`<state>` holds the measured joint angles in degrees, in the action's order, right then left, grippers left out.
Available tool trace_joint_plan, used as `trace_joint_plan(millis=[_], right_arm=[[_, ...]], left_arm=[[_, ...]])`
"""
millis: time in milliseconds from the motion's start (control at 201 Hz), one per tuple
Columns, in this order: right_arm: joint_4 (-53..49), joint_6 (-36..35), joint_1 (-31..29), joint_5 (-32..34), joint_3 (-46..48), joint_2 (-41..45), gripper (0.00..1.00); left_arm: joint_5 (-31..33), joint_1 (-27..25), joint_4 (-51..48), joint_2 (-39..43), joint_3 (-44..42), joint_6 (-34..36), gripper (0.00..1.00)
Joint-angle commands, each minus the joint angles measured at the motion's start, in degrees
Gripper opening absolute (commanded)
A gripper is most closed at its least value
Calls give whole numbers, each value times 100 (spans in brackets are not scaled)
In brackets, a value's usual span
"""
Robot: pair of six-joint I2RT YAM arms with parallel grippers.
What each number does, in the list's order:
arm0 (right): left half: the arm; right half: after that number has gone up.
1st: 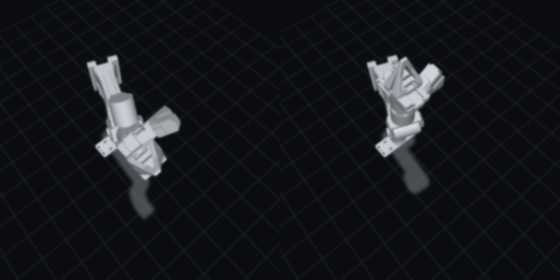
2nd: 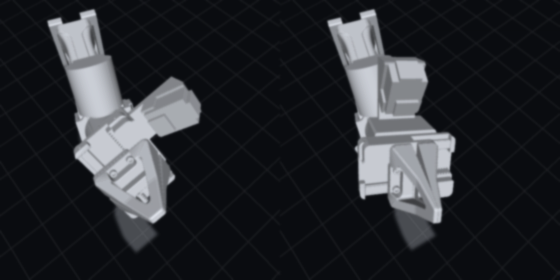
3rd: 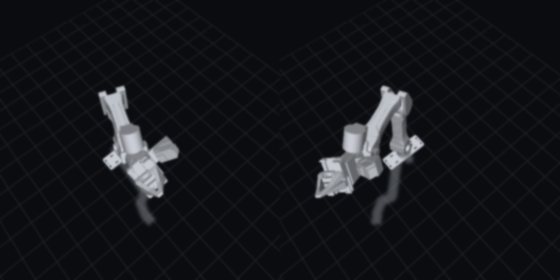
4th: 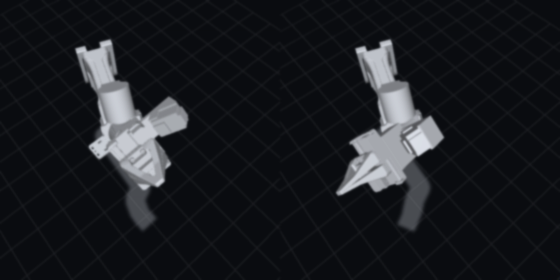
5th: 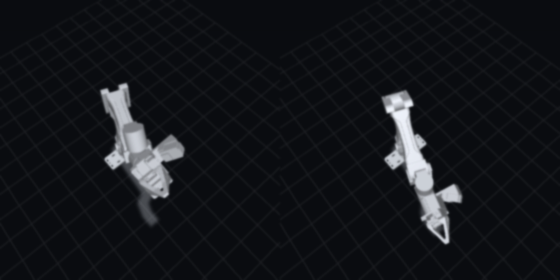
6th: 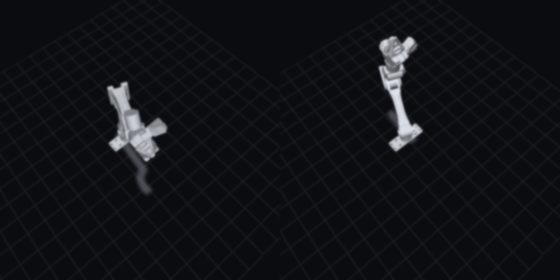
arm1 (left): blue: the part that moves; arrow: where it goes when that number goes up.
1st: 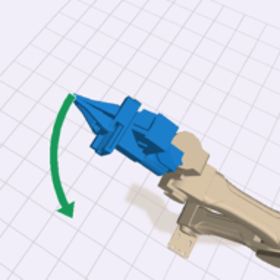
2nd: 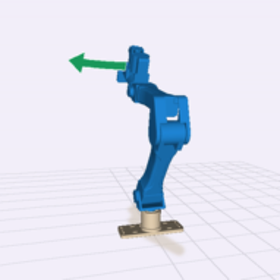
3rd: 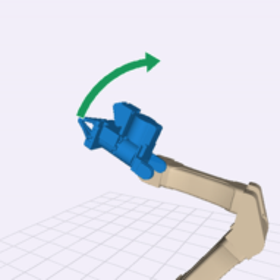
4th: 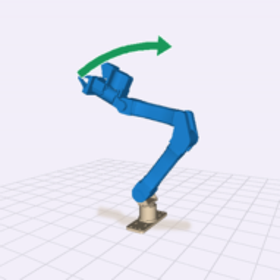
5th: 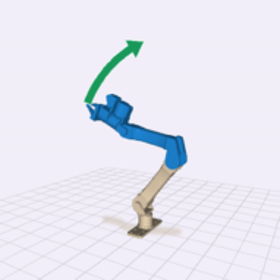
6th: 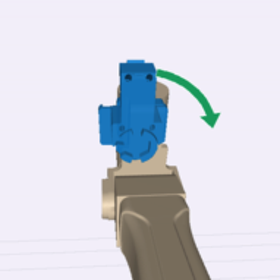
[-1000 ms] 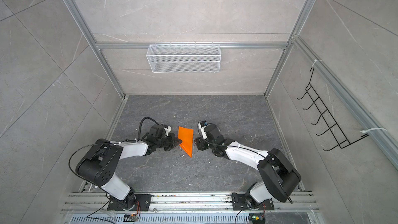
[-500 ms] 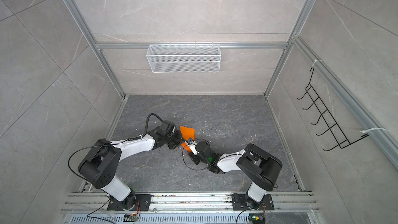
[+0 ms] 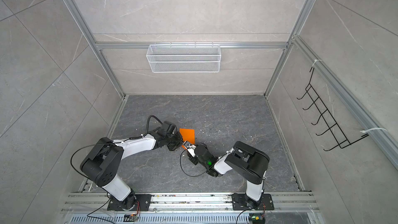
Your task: Fold a paper plane with a square sheet of paper (pick it up from the middle)
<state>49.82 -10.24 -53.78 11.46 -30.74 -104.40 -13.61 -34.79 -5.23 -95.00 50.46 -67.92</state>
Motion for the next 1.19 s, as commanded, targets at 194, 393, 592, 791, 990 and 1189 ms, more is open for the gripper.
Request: trace_joint_plan(millis=[194,393,592,791,990,1189], right_arm=[[175,-145,-36,185,-116,-294,31],[168,-138,-36,165,-33,-268,17],[246,-80,-36,3,79,-199,6],[221,368,57,-345,162,-87,3],[324,1033,302,-940,258,50,3],[456,1621,632,-1653,319,82,4]], left_arm=[[-59,23,-118,49,149,-195,9],[-178,184,-64,136,51,-217,16],[-352,530,-54,385,-92,-46,33],[-364,947,-101,1171,-402,426,58],[-485,974,591,1744,-1125,595,70],[-842,948,1769,1721,-1856,298,65]])
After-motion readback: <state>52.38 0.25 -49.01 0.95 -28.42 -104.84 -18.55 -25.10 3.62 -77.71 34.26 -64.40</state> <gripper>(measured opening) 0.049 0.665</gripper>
